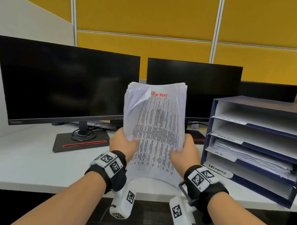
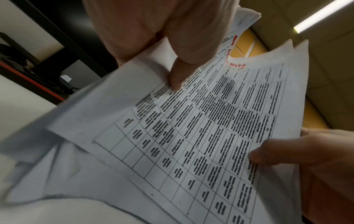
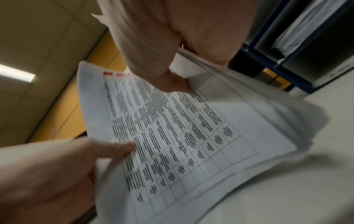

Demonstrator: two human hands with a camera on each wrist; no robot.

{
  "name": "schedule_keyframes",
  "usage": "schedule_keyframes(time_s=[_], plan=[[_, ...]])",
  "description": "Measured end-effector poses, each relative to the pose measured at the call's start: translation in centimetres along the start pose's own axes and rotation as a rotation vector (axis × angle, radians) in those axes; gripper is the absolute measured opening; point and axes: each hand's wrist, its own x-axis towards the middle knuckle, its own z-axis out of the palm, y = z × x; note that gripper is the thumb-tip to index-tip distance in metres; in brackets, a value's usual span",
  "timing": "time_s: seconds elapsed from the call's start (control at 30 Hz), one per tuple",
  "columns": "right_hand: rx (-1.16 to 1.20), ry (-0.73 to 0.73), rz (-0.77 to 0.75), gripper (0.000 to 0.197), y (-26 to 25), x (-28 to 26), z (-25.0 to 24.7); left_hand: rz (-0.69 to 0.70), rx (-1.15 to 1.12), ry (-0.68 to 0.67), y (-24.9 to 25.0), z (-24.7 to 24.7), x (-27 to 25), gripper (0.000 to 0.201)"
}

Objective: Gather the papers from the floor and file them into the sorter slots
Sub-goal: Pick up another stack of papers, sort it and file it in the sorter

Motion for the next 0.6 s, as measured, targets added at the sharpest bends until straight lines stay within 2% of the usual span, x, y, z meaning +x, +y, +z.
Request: schedule_keyframes(time_s=[0.1, 0.17, 0.23, 0.3, 0.4, 0.5, 0.6], plan=[[0.082, 0.013, 0.012, 0.036, -0.4, 0.2, -0.4, 0.044, -0.174, -0.097, 0.2, -0.1, -0.4, 0.045], [0.119, 0.001, -0.009, 0.033, -0.9, 0.0, 0.1, 0.047, -0.284, -0.187, 1.1, 0.2, -0.8, 0.044], [0.192, -0.006, -0.026, 0.033, -1.2, -0.2, 0.8, 0.057, -0.347, -0.167, 2.0, 0.6, -0.8, 0.036], [0.225, -0.021, -0.03, 0.033, -1.3, -0.2, 1.0, 0.055, -0.396, -0.071, 2.5, 0.8, -0.4, 0.032], [0.26, -0.023, -0.039, 0.043, -1.5, 0.5, -0.2, 0.038, -0.356, 0.024, 2.1, 0.2, 0.3, 0.042], [0.31, 0.01, -0.058, 0.05, -1.9, 1.2, -1.7, 0.063, -0.414, -0.01, 2.1, -0.7, 0.9, 0.053], [0.234, 0.036, -0.076, 0.046, -1.9, 1.7, -1.7, 0.061, -0.398, -0.088, 2.6, -0.5, 0.9, 0.033]])
